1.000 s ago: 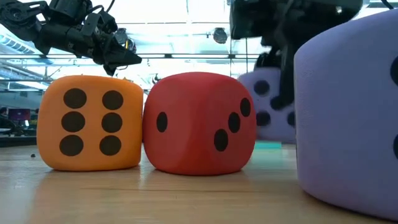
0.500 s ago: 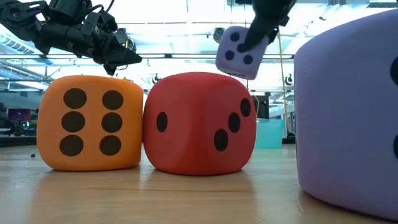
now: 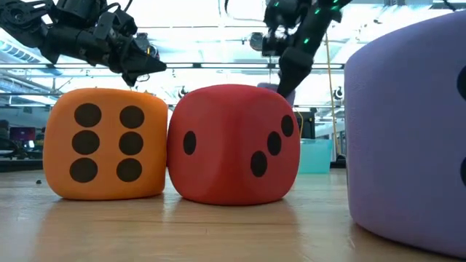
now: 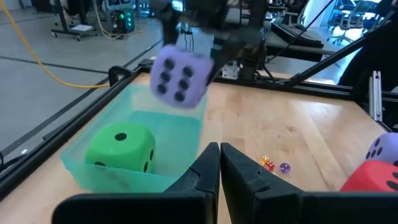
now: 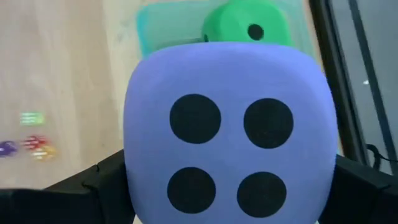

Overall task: Pick & Place Dice
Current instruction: Put the top large purple dice into the blue bin

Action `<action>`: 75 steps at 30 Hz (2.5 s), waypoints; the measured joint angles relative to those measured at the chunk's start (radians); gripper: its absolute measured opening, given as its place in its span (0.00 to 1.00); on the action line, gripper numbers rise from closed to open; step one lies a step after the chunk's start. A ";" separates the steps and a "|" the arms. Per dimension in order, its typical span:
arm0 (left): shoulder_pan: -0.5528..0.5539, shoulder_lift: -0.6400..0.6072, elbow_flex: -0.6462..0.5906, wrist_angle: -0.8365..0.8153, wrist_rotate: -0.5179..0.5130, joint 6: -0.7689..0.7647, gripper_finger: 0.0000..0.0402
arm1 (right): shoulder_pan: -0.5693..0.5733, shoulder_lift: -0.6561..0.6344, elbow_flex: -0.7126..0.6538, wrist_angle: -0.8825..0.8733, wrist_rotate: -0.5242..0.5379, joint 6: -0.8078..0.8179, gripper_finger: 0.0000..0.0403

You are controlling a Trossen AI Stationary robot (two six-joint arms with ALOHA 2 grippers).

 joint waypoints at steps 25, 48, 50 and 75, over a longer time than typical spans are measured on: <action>-0.001 0.000 0.000 -0.007 0.001 -0.001 0.05 | -0.108 0.161 0.198 -0.102 0.005 -0.209 0.87; -0.001 0.000 0.000 -0.002 0.001 0.019 0.05 | -0.153 0.365 0.197 -0.010 -0.050 -0.227 0.87; -0.001 0.000 0.000 -0.002 0.001 0.019 0.05 | -0.156 0.381 0.197 -0.005 -0.050 -0.238 0.87; -0.001 0.000 0.000 -0.006 0.000 0.043 0.05 | -0.151 0.383 0.245 0.004 -0.050 -0.309 0.99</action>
